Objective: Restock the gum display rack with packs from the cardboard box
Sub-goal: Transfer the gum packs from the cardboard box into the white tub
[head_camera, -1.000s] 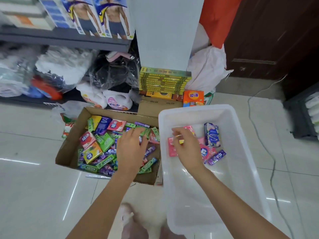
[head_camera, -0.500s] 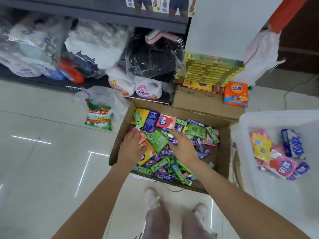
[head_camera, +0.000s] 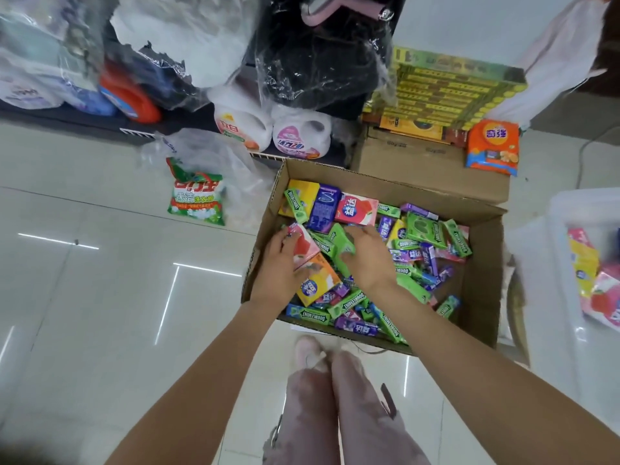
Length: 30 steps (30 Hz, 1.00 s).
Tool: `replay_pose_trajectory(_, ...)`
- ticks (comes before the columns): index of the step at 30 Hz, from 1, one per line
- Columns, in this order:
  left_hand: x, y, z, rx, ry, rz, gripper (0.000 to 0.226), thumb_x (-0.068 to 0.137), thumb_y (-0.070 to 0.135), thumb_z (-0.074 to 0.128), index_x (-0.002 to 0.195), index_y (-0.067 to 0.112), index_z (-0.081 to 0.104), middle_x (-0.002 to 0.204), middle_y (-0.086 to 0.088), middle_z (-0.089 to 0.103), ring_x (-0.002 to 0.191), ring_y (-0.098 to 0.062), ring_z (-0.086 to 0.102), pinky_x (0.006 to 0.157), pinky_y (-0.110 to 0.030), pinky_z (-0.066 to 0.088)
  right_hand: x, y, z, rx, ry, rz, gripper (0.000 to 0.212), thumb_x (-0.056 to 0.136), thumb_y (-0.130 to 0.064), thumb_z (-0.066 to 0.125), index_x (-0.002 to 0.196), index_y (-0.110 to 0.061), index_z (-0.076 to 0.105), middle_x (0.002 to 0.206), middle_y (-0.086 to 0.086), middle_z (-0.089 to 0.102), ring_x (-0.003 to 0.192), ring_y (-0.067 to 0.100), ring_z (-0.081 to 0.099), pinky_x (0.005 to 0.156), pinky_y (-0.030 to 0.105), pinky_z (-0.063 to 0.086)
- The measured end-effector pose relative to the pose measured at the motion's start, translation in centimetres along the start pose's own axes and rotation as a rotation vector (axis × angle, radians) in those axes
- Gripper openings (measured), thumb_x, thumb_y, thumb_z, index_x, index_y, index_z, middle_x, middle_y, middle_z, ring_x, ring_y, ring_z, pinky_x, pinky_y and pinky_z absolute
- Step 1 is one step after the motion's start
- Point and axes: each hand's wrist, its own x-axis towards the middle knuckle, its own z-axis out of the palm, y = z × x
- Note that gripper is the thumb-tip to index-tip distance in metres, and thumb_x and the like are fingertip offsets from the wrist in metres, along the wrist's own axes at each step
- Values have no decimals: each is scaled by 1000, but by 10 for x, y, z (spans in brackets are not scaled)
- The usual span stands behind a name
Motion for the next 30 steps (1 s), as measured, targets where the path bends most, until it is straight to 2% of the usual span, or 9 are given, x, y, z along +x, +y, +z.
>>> replay_pose_trajectory(2,7,3,-1,26,24,-4,68,91,24,59,147,16,22,153,-4,17,140,-21,24,113,-32,29,0,2,-7,124,21,60,43,91,-6,55,133,-12,50,137,10,48,95,22,59,94,35,46)
replay_pose_trajectory(6,20,9,-5,81,-15,-36,70,94,23,53,150,15,11,155,-8,14,143,-22,15,114,-33,19,-2,10,-27,408,46,208,36,91,-10,59,126,-5,54,131,8,55,118,24,52,98,28,37)
replay_pose_trajectory(11,16,14,-9,196,-31,22,66,92,26,55,147,14,21,150,-13,19,137,-28,19,112,-37,26,-10,10,-43,589,69,253,28,90,-11,60,117,-3,57,108,1,55,100,14,50,83,21,35)
replay_pose_trajectory(13,10,25,-11,135,24,53,67,90,27,59,147,16,25,148,-12,21,135,-27,20,112,-39,29,-15,11,-49,656,80,246,19,89,-8,60,108,-3,61,99,-2,58,96,16,53,80,28,41)
replay_pose_trajectory(15,5,42,-14,18,77,75,70,87,26,63,146,17,28,145,-9,25,133,-23,22,110,-38,32,-21,14,-57,682,97,253,16,89,-8,60,105,-6,62,101,-2,61,102,20,57,87,38,49)
replay_pose_trajectory(19,-11,88,-19,-63,118,213,70,83,24,67,144,16,34,141,-7,30,132,-18,25,109,-35,36,-39,25,-87,733,194,234,16,88,-8,59,103,-12,65,101,2,65,101,24,61,89,49,50)
replay_pose_trajectory(24,-27,169,-10,-97,166,370,69,82,23,68,143,17,36,139,-4,33,128,-12,29,105,-23,35,-80,57,-154,821,462,178,19,88,-7,57,92,-25,63,88,-14,65,86,10,62,82,35,52)
replay_pose_trajectory(27,-35,229,10,-95,160,496,70,82,27,67,143,18,35,139,-3,34,130,-15,32,108,-29,35,-105,97,-193,852,602,206,21,88,-5,56,92,-25,62,90,-10,65,89,14,62,82,38,53)
replay_pose_trajectory(30,-44,288,43,-45,147,586,69,81,41,56,141,15,39,138,-9,39,126,-23,38,105,-33,35,-123,153,-220,866,627,298,22,87,-5,55,90,-26,63,91,-3,67,93,24,63,84,47,53)
